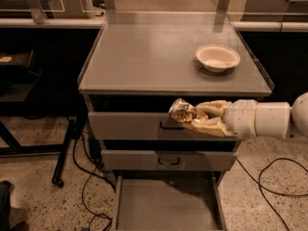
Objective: Pick orange can from bottom drawer and place on counter
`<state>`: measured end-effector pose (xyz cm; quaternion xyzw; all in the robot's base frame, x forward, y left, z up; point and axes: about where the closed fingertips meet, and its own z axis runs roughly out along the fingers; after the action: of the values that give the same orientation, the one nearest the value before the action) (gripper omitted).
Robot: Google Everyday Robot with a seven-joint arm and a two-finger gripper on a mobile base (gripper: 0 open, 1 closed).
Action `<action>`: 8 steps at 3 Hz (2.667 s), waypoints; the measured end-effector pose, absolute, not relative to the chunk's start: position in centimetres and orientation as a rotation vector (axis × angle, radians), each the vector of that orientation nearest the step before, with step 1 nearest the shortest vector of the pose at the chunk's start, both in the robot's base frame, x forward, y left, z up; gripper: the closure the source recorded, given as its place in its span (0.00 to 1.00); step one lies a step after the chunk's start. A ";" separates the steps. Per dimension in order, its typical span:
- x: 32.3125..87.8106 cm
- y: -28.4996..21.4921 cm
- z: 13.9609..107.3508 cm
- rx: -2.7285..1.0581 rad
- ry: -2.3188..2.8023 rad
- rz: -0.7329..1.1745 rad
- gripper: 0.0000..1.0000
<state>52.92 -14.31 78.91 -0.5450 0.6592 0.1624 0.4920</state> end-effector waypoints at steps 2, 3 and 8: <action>55.6 -16.8 85.5 -1.288 1.550 0.277 1.00; 56.9 -17.8 90.2 -1.286 1.490 0.199 1.00; 65.3 -9.1 95.7 -1.349 1.342 0.344 1.00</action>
Offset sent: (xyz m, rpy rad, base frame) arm 0.0555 -0.0526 0.1406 -0.0388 -0.2244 -0.1021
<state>65.35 -9.08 95.74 -0.5741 0.5712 0.1463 0.5681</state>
